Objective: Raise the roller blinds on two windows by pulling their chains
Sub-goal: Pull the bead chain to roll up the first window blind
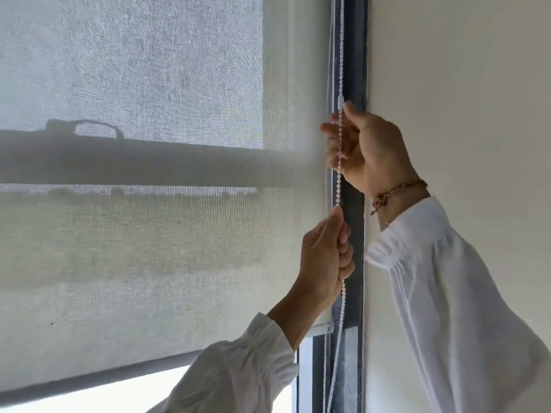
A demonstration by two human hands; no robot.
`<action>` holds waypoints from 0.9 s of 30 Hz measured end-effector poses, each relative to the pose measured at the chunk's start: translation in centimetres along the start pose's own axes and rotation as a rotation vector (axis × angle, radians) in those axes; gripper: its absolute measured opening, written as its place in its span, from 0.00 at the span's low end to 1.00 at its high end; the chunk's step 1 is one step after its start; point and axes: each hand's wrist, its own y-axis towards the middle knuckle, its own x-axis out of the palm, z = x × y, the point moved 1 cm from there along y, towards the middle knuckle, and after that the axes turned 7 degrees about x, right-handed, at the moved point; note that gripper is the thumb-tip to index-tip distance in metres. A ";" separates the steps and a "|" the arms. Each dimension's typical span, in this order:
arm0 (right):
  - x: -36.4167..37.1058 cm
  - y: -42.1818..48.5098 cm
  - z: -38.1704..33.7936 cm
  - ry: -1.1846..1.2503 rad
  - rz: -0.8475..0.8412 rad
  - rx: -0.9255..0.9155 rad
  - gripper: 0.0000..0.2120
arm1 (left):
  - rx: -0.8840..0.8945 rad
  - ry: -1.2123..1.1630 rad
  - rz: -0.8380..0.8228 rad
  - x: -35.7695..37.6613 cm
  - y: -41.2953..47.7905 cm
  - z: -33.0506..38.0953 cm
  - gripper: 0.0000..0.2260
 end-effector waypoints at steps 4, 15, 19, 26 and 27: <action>0.7 -0.4 1.0 -0.046 0.104 -0.167 0.17 | -0.006 0.030 -0.002 -0.2 -0.6 -0.5 0.21; -2.4 -5.0 9.1 -0.396 0.347 -0.454 0.18 | -0.087 0.235 0.265 -3.3 0.1 -0.9 0.24; -3.8 -6.9 12.2 -0.445 0.345 -0.444 0.15 | -0.065 0.082 0.125 -1.8 3.7 3.9 0.17; -5.1 -9.1 15.9 -0.552 0.404 -0.633 0.14 | -0.086 -0.035 0.094 3.1 6.4 8.4 0.15; -5.1 -9.2 16.1 -0.557 0.409 -0.637 0.14 | -0.050 -0.008 0.147 3.4 6.4 8.0 0.16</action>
